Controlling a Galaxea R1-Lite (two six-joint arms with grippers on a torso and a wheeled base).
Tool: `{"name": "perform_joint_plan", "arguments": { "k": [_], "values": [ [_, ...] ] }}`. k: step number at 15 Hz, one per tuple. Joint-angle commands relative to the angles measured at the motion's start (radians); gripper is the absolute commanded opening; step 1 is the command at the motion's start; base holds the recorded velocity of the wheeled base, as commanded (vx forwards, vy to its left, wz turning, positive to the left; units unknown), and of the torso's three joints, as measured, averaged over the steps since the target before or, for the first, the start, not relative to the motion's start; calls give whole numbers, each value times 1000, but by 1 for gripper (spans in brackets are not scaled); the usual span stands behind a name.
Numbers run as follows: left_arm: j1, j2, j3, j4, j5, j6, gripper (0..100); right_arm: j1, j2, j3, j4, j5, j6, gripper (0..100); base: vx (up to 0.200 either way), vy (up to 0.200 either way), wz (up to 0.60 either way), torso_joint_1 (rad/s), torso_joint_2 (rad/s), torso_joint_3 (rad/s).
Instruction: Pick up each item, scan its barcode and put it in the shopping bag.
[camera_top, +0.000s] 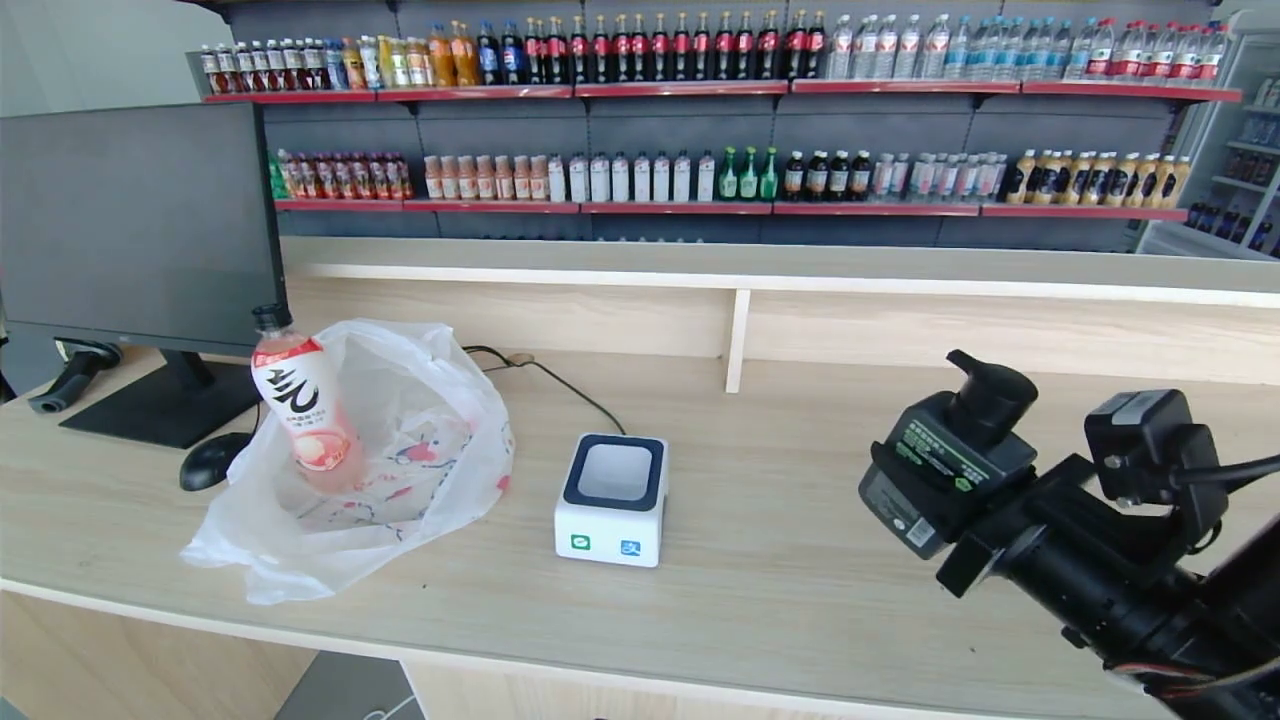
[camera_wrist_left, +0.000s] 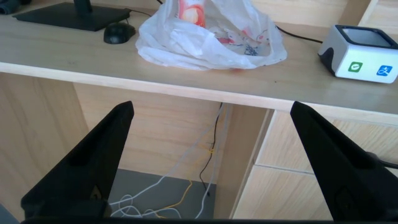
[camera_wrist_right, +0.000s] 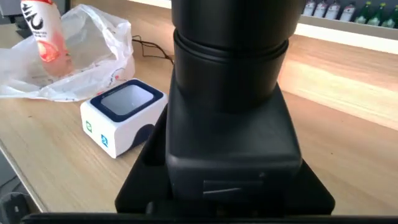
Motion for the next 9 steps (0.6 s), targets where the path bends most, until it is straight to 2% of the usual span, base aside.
{"name": "perform_joint_plan", "arguments": {
  "k": [1, 2, 6, 9],
  "values": [
    [0, 0, 0, 0, 0, 0, 100, -82, -50, 3, -2, -30, -6, 0, 0, 0, 0, 0, 0, 0],
    [0, 0, 0, 0, 0, 0, 100, -109, -51, -16, -2, -30, -6, 0, 0, 0, 0, 0, 0, 0],
    [0, 0, 0, 0, 0, 1, 100, -120, -40, -62, -2, -31, 2, 0, 0, 0, 0, 0, 0, 0],
    [0, 0, 0, 0, 0, 1, 100, -126, -60, -53, -2, -31, 22, 0, -200, 0, 0, -1, 1, 2]
  ]
}}
